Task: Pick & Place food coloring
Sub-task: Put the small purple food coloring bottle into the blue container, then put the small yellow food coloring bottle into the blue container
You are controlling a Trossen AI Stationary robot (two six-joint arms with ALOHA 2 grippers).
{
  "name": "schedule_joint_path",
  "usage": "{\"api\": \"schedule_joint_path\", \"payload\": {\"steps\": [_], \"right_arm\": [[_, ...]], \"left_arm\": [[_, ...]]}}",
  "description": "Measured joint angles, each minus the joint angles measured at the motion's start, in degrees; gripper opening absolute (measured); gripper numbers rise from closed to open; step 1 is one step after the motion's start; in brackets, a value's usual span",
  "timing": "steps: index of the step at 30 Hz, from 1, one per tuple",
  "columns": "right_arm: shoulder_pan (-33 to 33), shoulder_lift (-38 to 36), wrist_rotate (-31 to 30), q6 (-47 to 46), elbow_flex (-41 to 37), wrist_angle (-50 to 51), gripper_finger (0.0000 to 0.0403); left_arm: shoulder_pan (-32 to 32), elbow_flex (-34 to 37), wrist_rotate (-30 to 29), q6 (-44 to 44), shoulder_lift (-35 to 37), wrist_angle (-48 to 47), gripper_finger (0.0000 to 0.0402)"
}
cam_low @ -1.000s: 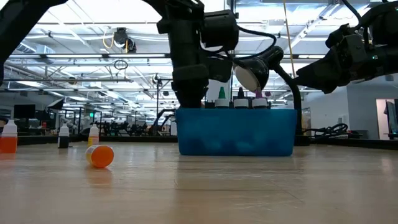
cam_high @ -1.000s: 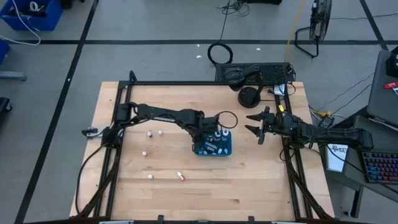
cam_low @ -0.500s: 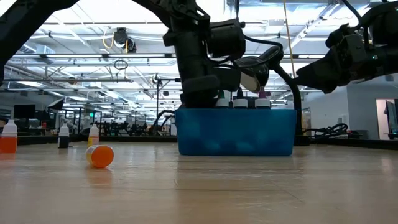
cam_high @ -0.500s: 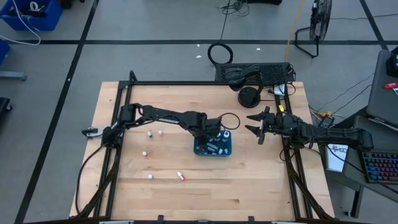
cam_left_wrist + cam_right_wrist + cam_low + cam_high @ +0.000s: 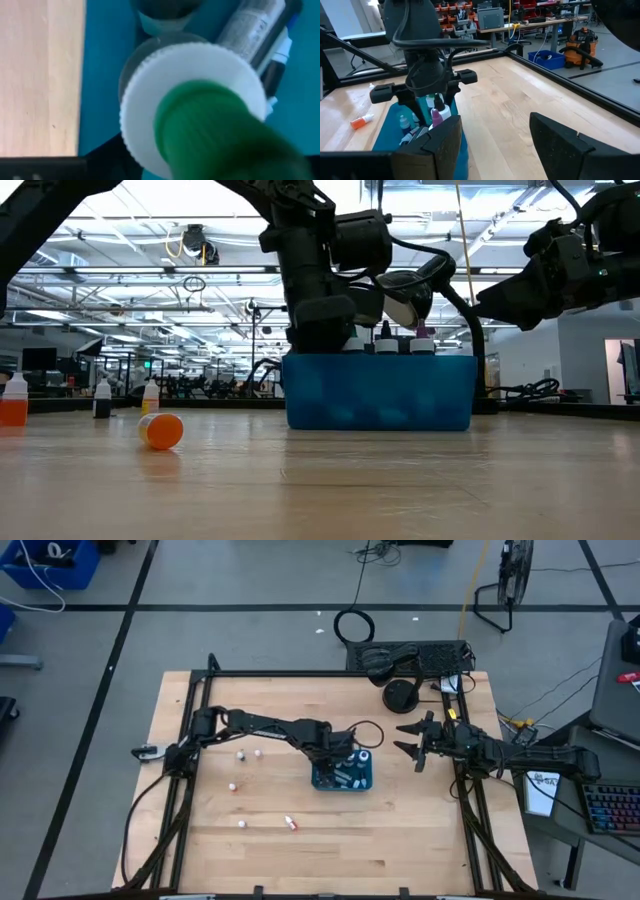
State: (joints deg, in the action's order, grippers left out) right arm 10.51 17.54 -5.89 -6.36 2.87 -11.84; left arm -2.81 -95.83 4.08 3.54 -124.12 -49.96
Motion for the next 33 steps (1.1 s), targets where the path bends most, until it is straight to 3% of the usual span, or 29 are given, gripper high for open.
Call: {"api": "schedule_joint_path", "payload": {"steps": [5, 12, 20, 24, 33], "right_arm": [[0.0, 0.0, 0.0, 0.0, 0.0, 0.0, 0.0224], [0.0, 0.0, 0.0, 0.0, 0.0, 0.0, 0.0224], [0.0, 0.0, 0.0, 0.0, 0.0, 0.0, 0.0224], [0.0, 0.0, 0.0, 0.0, 0.0, 0.0, 0.0224], [0.0, 0.0, 0.0, 0.0, 0.0, 0.0, 0.0224]], "left_arm": [[0.0, 0.0, 0.0, 0.9, 1.8, -1.8, 0.0235], [-0.1, -0.1, -3.7, 2.2, 9.1, -5.3, 0.0245], [0.6, 0.8, -10.2, 10.5, 17.4, -21.8, 0.0245], [1.9, 6.8, -10.2, 13.3, 21.6, -22.2, 0.0246], [0.7, 28.3, -10.2, 23.0, 30.7, -13.0, 0.0246]]}}
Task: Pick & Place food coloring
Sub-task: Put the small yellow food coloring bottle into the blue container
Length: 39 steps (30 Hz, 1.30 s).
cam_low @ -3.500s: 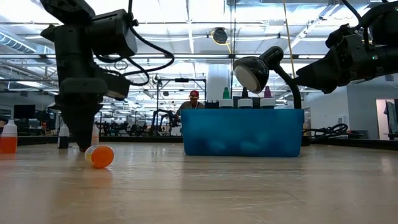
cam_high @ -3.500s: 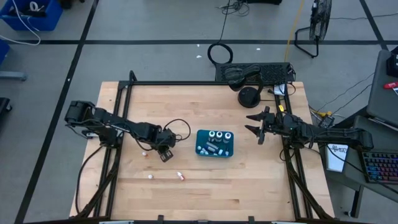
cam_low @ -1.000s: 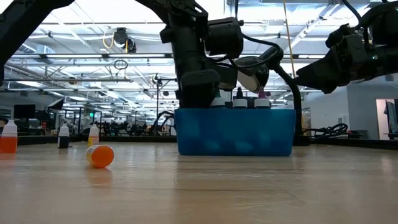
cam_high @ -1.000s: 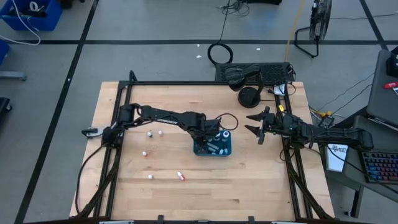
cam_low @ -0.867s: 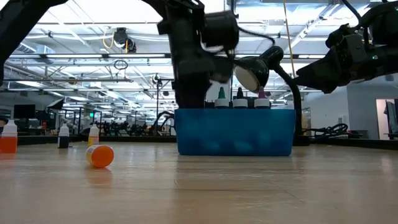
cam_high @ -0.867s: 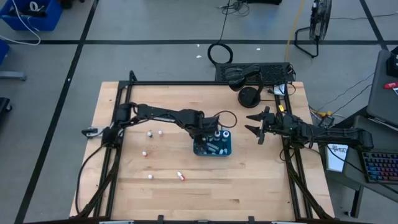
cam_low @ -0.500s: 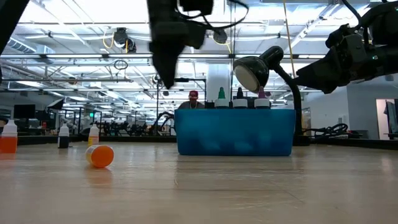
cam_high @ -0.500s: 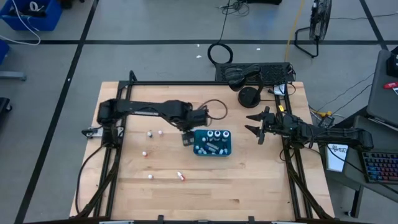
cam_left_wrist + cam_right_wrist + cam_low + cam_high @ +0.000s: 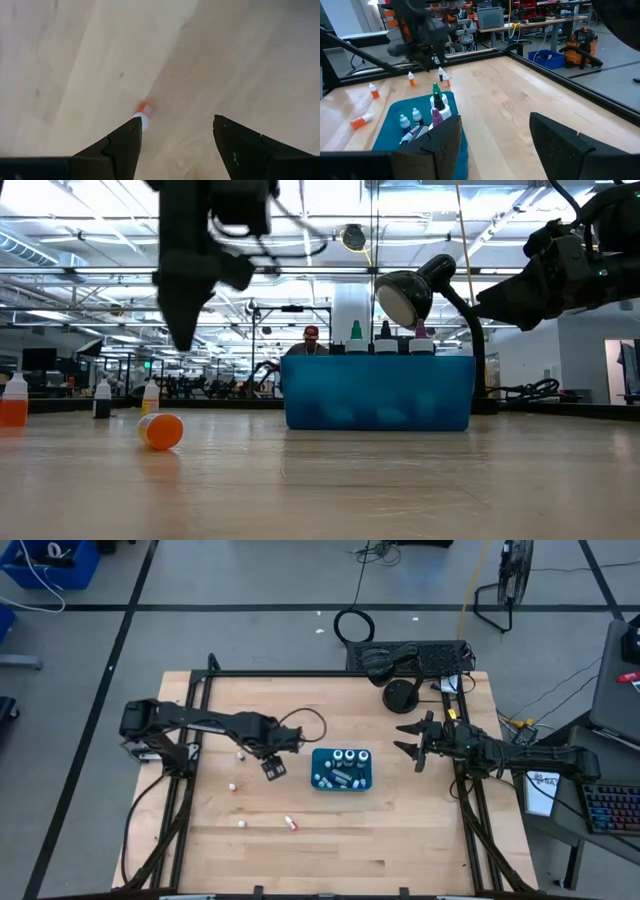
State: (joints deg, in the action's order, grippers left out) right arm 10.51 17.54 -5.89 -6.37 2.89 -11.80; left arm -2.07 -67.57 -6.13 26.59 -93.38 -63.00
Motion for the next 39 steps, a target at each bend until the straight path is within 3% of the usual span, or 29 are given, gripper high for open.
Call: {"api": "schedule_joint_path", "payload": {"steps": [12, 21, 39], "right_arm": [[0.0, 0.0, 0.0, 0.0, 0.0, -0.1, 0.0224], [0.0, 0.0, 0.0, 0.0, 0.0, -0.1, 0.0224], [0.0, 0.0, 0.0, 0.0, 0.0, -0.1, 0.0224]], "left_arm": [[-7.0, 13.9, -1.4, 5.3, 1.6, 7.5, 0.0246], [-8.0, 18.1, 2.0, 3.8, 1.6, 16.2, 0.0246], [-8.0, 21.3, 1.8, 3.7, 1.7, 19.5, 0.0246]]}}
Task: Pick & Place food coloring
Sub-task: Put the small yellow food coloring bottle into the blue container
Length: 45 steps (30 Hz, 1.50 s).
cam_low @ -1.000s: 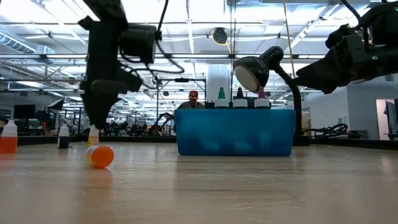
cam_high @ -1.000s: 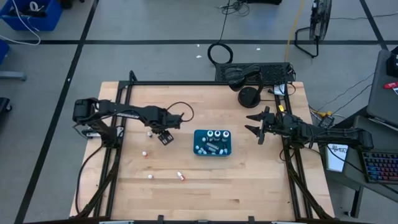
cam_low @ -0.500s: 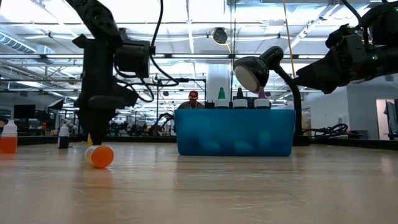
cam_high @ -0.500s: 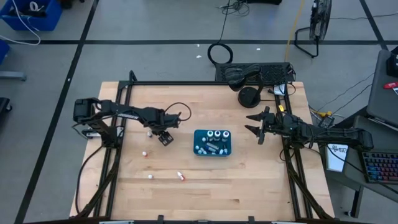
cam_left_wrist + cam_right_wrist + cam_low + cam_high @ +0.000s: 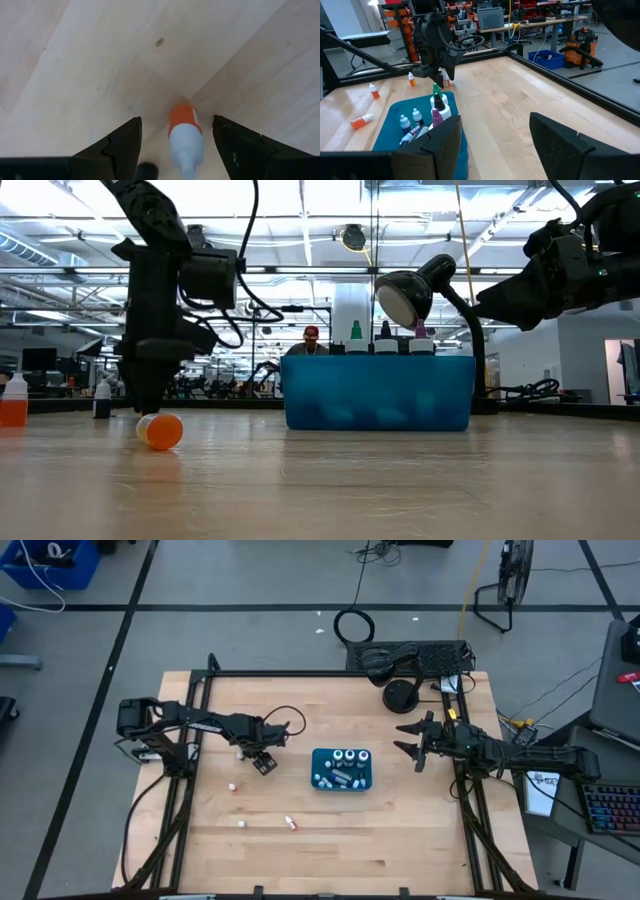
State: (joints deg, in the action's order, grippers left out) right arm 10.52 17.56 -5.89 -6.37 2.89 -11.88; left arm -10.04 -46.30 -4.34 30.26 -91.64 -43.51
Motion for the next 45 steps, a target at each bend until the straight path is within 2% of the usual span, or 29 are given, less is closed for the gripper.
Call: {"api": "schedule_joint_path", "payload": {"steps": [3, 6, 8, 12, 13, 17, 21, 28, 32, 36, 39, 45], "right_arm": [[0.0, 0.0, 0.0, 0.0, 0.0, 0.0, 0.0224], [0.0, 0.0, 0.0, 0.0, 0.0, 0.0, 0.0224], [0.0, 0.0, 0.0, 0.0, 0.0, 0.0, 0.0224], [0.0, 0.0, 0.0, 0.0, 0.0, 0.0, 0.0224], [0.0, 0.0, 0.0, 0.0, 0.0, 0.0, 0.0224], [0.0, 0.0, 0.0, 0.0, 0.0, 0.0, 0.0224], [0.0, 0.0, 0.0, 0.0, 0.0, 0.0, 0.0224], [0.0, 0.0, 0.0, 0.0, 0.0, 0.0, 0.0224], [0.0, 0.0, 0.0, 0.0, 0.0, 0.0, 0.0224], [0.0, 0.0, 0.0, 0.0, 0.0, 0.0, 0.0224], [0.0, 0.1, 0.0, 0.0, 0.0, 0.0, 0.0224], [0.0, 0.5, 0.0, 0.0, 0.0, -0.2, 0.0224]], "left_arm": [[0.0, 0.0, 0.0, -1.2, 0.0, 0.7, 0.0243], [0.0, 0.0, 0.4, -1.5, 0.0, 1.0, 0.0213], [0.0, 0.0, 1.7, -2.0, 0.0, 1.2, 0.0175], [0.6, 0.0, 3.6, -3.3, 0.0, 1.6, 0.0067], [0.7, 0.0, 4.3, -3.5, 0.0, 1.8, 0.0058], [1.3, -1.6, 5.6, -3.3, -0.3, 1.3, 0.0060], [3.1, -6.5, 6.3, -6.1, -0.2, 1.3, 0.0060], [7.3, -22.7, 4.9, -10.0, -0.2, 0.0, 0.0060], [9.9, -32.8, 0.6, -13.6, -0.9, -0.2, 0.0060], [11.0, -40.0, -3.5, -15.8, -3.4, -4.2, 0.0060], [10.9, -42.4, -4.8, -16.3, -6.8, -6.9, 0.0060], [10.2, -42.6, -3.1, -19.2, -14.6, -6.8, 0.0060]]}}
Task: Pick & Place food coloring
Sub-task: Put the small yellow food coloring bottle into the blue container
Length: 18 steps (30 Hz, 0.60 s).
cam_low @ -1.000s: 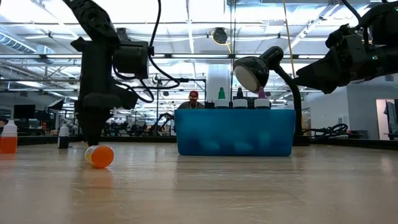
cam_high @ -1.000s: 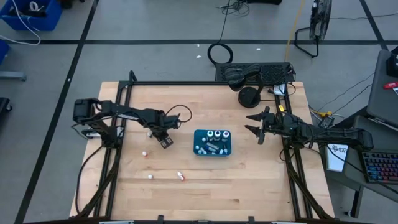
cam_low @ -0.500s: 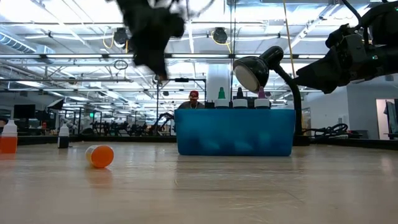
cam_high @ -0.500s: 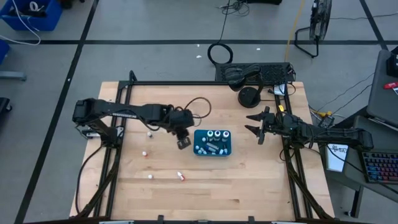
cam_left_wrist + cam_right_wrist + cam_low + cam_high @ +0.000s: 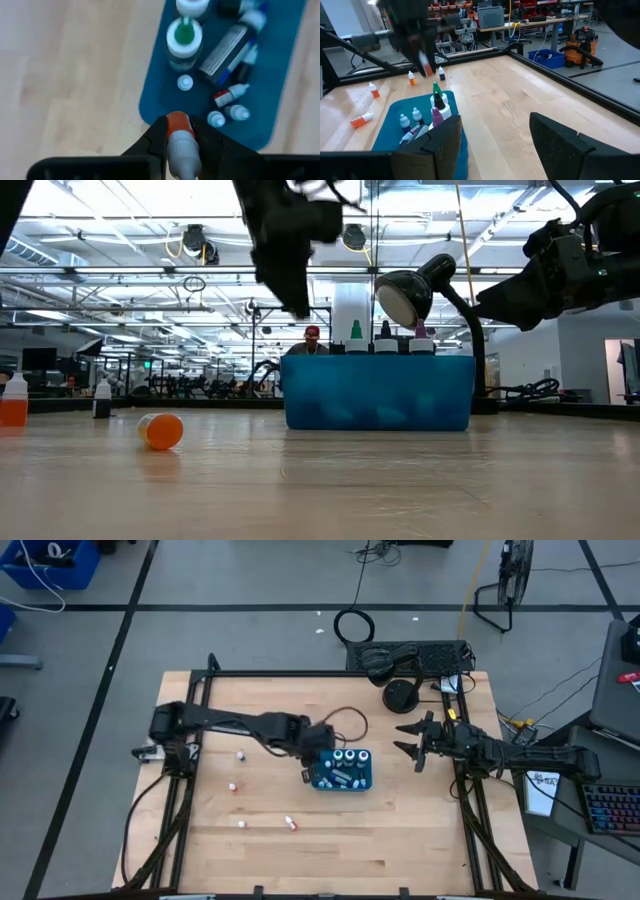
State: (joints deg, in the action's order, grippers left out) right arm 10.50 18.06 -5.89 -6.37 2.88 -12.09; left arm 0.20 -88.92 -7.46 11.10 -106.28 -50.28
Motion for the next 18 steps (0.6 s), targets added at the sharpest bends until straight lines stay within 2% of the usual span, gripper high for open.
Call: {"api": "schedule_joint_path", "payload": {"steps": [8, 18], "right_arm": [[0.0, 0.1, 0.0, 0.0, 0.0, 0.1, 0.0224], [0.0, 0.1, 0.0, 0.0, 0.0, 0.1, 0.0224]], "left_arm": [[-1.6, 0.0, 1.6, 0.0, -8.1, 1.3, 0.0060], [-2.8, 0.0, 5.1, 0.6, -12.6, 5.8, 0.0060]]}}
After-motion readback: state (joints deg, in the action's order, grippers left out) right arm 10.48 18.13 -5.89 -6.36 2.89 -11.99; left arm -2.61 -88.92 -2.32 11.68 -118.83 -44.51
